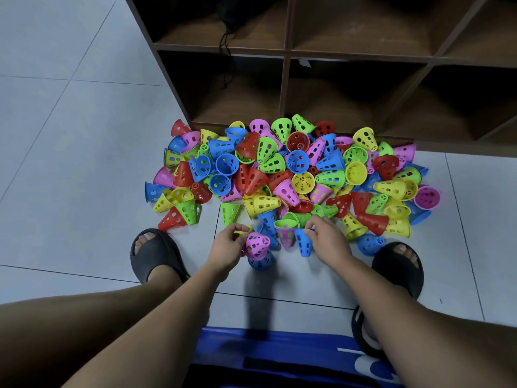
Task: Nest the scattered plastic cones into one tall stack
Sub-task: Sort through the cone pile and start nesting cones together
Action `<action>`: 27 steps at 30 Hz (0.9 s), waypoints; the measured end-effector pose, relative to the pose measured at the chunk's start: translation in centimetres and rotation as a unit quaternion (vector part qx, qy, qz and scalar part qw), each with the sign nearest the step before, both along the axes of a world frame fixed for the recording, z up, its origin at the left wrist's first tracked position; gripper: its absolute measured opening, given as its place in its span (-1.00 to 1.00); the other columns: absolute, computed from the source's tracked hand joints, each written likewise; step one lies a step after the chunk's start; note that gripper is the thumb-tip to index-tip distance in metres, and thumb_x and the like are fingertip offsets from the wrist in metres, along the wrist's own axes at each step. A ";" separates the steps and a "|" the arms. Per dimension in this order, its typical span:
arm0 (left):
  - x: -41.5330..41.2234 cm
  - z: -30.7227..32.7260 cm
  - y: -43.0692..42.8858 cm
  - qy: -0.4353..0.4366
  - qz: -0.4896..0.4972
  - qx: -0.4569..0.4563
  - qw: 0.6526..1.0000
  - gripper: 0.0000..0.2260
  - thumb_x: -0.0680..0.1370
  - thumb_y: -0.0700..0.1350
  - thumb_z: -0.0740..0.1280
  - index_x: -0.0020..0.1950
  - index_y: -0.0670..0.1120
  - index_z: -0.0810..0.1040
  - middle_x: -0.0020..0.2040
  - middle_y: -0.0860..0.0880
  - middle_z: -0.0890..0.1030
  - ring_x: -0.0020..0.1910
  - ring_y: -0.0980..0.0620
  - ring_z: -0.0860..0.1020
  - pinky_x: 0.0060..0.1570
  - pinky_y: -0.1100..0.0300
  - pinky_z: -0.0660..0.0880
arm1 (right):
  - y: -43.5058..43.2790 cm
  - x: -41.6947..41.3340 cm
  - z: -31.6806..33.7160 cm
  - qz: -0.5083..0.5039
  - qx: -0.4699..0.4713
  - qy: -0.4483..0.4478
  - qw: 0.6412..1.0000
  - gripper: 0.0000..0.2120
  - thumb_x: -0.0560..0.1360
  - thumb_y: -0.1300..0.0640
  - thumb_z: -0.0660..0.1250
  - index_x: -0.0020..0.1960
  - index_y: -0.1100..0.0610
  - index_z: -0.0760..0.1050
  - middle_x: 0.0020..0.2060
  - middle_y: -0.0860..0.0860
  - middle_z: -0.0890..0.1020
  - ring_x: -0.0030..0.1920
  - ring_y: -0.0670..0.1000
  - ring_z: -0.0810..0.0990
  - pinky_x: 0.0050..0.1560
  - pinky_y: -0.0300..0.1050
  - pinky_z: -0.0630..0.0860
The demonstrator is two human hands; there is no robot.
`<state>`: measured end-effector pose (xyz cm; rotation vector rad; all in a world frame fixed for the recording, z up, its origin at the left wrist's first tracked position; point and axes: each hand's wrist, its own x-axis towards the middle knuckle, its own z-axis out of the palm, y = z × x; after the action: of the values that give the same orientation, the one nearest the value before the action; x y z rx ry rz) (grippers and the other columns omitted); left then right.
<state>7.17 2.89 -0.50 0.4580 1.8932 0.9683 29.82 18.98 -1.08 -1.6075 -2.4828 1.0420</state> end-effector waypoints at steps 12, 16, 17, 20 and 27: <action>1.8 -2.4 -1.6 0.170 -0.115 -0.070 0.976 -0.94 0.74 -0.11 0.23 0.17 0.04 0.46 -0.12 -0.02 0.66 -0.17 -0.06 0.61 -0.15 -0.02 0.51 | -1.6 -3.4 2.3 -0.150 -0.362 0.264 0.881 -0.82 0.72 0.20 0.27 -0.06 0.10 0.49 -0.43 0.00 0.43 -0.39 0.02 0.44 -0.28 -0.06 0.44; 1.9 -2.8 -1.6 0.190 -0.132 -0.079 0.970 -0.95 0.74 -0.10 0.23 0.19 0.03 0.43 -0.14 -0.02 0.65 -0.22 0.00 0.59 -0.26 0.06 0.45 | -3.3 -4.3 1.6 -0.122 -0.418 0.231 0.870 -0.77 0.72 0.21 0.26 -0.12 0.09 0.42 -0.38 0.02 0.41 -0.37 0.00 0.41 -0.27 -0.15 0.48; 1.9 -2.9 -1.6 0.194 -0.133 -0.080 0.969 -0.95 0.74 -0.09 0.24 0.19 0.03 0.43 -0.13 -0.02 0.65 -0.22 -0.01 0.59 -0.27 0.06 0.45 | -3.7 -4.5 1.3 -0.113 -0.417 0.216 0.875 -0.76 0.72 0.21 0.25 -0.13 0.09 0.41 -0.38 0.02 0.41 -0.37 0.00 0.41 -0.26 -0.15 0.48; 1.6 -3.4 -1.7 0.181 -0.121 -0.079 0.973 -0.91 0.71 -0.07 0.30 0.19 0.04 0.44 -0.10 -0.01 0.65 -0.18 -0.05 0.61 -0.24 0.07 0.49 | -4.7 -4.6 0.3 -0.108 -0.397 0.167 0.896 -0.76 0.71 0.19 0.24 -0.14 0.08 0.41 -0.40 0.00 0.46 -0.40 -0.01 0.45 -0.25 -0.11 0.47; 0.9 -4.3 -2.2 0.165 -0.095 -0.083 0.978 -0.84 0.67 -0.01 0.39 0.20 0.04 0.47 -0.01 0.01 0.66 -0.11 0.01 0.62 -0.21 0.10 0.52 | -5.7 -5.0 -1.2 -0.131 -0.329 0.099 0.930 -0.83 0.65 0.16 0.27 -0.12 0.08 0.52 -0.27 0.08 0.66 -0.32 0.03 0.59 -0.27 -0.13 0.47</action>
<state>8.06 0.74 -4.77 0.7214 2.1592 0.6294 24.80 13.28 -2.27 -1.7738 -1.8083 2.0027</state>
